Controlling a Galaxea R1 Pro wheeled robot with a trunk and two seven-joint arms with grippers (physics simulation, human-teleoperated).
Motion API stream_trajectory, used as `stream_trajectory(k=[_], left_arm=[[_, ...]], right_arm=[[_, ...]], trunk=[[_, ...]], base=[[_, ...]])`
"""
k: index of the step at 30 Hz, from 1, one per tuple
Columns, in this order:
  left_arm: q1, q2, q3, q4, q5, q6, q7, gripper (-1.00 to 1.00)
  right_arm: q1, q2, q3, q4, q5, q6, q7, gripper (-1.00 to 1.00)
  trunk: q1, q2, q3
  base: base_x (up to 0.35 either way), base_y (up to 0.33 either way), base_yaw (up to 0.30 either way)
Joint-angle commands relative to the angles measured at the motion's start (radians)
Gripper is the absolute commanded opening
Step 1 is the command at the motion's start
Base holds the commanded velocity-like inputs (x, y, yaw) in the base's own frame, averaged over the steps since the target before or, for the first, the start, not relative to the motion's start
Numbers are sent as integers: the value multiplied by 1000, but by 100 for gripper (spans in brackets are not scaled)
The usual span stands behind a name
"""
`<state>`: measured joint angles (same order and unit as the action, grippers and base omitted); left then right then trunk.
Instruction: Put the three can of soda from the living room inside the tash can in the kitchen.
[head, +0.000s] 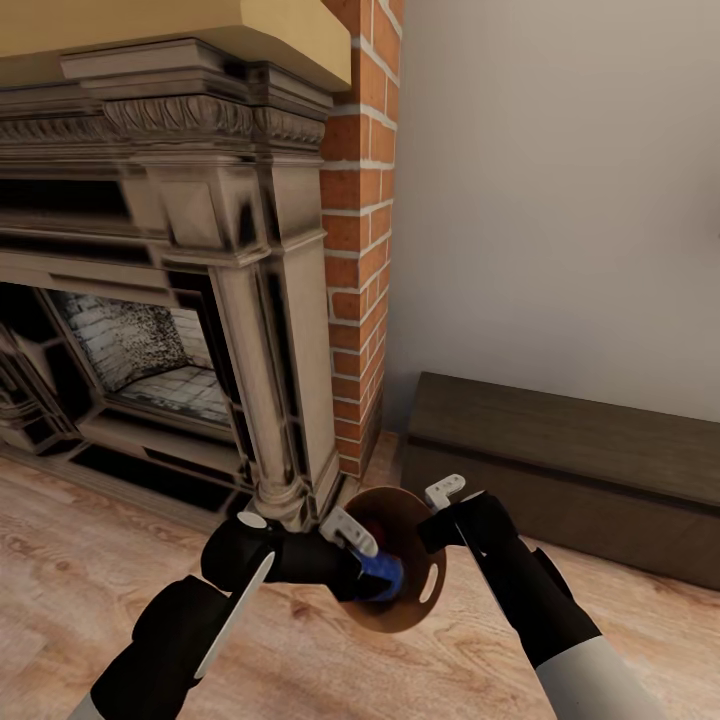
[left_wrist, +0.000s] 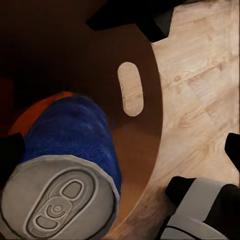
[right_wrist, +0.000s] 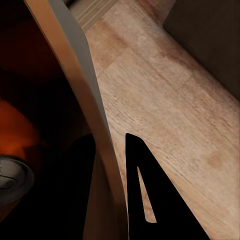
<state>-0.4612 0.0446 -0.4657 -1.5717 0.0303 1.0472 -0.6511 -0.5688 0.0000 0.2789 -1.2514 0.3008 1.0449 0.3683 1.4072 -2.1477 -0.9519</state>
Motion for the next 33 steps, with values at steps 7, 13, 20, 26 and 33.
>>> stream_trajectory(k=[7, 13, 20, 26, 33], left_arm=[[1, 6, 39, -4, 0, 0, -78, 100], [1, 63, 153, -4, 0, 0, -178, 100], [1, 142, 284, -4, 0, -6, -311, 100], [1, 206, 465, -2, -5, -46, -498, 100], [7, 237, 551, 27, -15, -128, -545, 100]], right_arm=[[0, -1, -2, 0, -20, 2, 3, -100], [0, -2, -2, 0, -20, 2, 3, -100], [0, -2, -2, 1, -20, 2, 2, -100], [0, -5, -5, 13, -21, 2, 3, -100], [0, -14, -12, 16, -22, 2, 5, -100]], trunk=[[0, 0, 0], [0, 0, 0], [0, 0, 0], [0, 0, 0], [0, 0, 0]], base=[[0, 0, 0], [0, 0, 0], [0, 0, 0], [0, 0, 0], [0, 0, 0]])
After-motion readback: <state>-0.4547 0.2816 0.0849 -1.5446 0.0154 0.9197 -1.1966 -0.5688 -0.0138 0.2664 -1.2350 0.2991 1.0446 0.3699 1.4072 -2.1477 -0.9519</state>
